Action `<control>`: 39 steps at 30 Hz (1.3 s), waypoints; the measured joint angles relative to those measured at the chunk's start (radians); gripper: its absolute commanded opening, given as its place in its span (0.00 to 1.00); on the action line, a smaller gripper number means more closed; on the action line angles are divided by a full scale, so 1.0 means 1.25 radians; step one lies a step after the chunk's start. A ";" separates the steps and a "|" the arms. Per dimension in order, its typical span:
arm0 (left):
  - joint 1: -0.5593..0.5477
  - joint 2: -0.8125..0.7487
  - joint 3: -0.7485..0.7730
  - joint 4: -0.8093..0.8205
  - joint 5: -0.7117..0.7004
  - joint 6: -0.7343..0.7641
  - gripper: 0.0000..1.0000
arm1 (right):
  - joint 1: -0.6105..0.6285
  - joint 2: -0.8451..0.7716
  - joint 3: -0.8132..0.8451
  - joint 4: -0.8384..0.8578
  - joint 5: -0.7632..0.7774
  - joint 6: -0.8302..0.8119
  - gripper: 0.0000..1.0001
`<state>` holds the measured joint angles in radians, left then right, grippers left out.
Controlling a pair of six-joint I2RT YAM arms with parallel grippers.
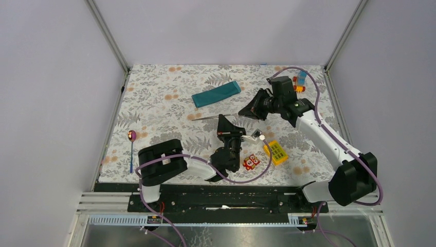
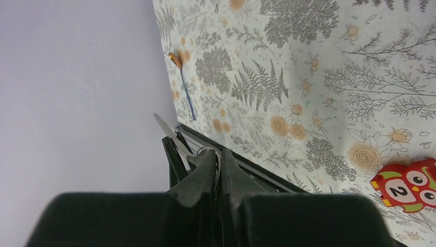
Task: Fold the napkin into a case and place the utensils inside
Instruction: Pass from the left arm to the right, then insert the fork into the folded napkin.
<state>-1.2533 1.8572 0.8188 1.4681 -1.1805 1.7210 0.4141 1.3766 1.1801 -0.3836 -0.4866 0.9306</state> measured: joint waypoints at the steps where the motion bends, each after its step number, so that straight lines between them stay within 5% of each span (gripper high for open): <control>1: 0.000 0.004 0.000 0.000 -0.001 0.000 0.16 | 0.003 0.001 0.000 0.000 0.013 0.009 0.00; 4: 0.000 0.007 0.000 0.000 -0.001 -0.012 0.50 | 0.006 0.000 -0.009 0.000 0.038 0.026 0.00; 8: 0.000 -0.007 0.000 -0.017 -0.008 -0.078 0.66 | 0.008 0.000 -0.029 0.013 0.100 0.041 0.00; 10: -0.001 -0.038 -0.002 -0.081 -0.011 -0.147 0.98 | 0.002 0.006 -0.034 0.036 0.121 0.039 0.00; 14: 0.003 -0.209 0.013 -0.502 0.038 -0.529 0.99 | -0.031 0.087 -0.009 0.111 0.132 0.006 0.00; 18: 0.055 -0.358 0.107 -0.908 0.227 -0.885 0.98 | -0.078 0.216 0.047 0.166 0.138 -0.068 0.00; 23: 0.247 -0.448 0.149 -1.145 0.548 -1.165 0.98 | -0.129 0.375 0.168 0.217 0.125 -0.214 0.00; 29: 0.624 -0.435 0.168 -1.258 0.915 -1.450 0.88 | -0.188 0.556 0.350 0.302 0.028 -0.331 0.00; 33: 0.831 -0.301 0.222 -1.244 1.138 -1.663 0.83 | -0.225 0.677 0.465 0.328 -0.056 -0.371 0.00; 39: 0.927 -0.015 0.289 -1.207 1.318 -1.883 0.76 | -0.255 0.796 0.568 0.335 -0.126 -0.417 0.00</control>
<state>-0.0944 1.8385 1.1797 -0.0406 0.4671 -0.6323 0.0956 2.3714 1.8904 0.0349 -0.6437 0.4091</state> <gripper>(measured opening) 0.830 0.029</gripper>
